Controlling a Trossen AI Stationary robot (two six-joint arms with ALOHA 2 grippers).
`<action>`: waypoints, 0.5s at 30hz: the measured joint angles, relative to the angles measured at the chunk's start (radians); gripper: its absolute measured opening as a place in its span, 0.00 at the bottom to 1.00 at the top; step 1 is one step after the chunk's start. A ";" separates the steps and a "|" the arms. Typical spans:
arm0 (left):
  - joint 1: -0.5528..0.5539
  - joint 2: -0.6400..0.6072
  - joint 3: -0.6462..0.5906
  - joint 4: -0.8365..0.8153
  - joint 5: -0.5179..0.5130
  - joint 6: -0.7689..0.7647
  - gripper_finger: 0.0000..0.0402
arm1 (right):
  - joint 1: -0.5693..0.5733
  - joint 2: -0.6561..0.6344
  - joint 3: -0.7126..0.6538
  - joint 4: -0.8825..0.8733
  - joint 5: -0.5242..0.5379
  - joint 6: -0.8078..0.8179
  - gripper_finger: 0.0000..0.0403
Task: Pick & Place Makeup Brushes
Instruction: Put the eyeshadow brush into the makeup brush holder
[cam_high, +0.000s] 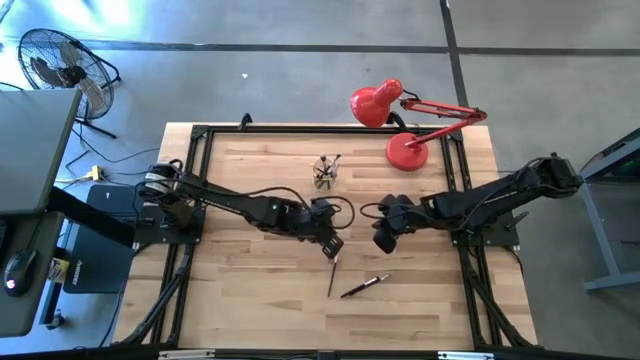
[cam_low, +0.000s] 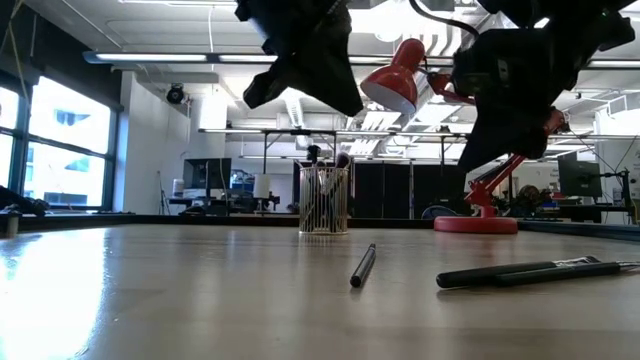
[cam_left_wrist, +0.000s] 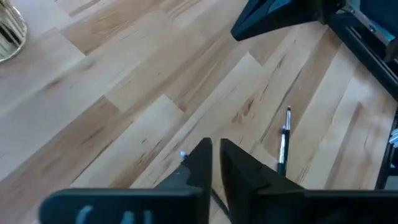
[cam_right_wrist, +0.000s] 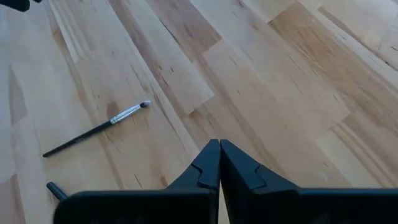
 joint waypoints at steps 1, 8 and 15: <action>0.000 0.013 0.000 0.020 -0.001 -0.003 0.11 | 0.003 0.000 0.000 -0.002 0.000 -0.003 0.01; 0.000 0.094 0.004 0.157 0.045 -0.023 0.25 | 0.015 0.000 0.000 -0.017 0.013 -0.005 0.01; -0.001 0.183 0.056 0.057 0.071 -0.130 0.25 | 0.015 0.000 0.000 -0.026 0.029 0.020 0.01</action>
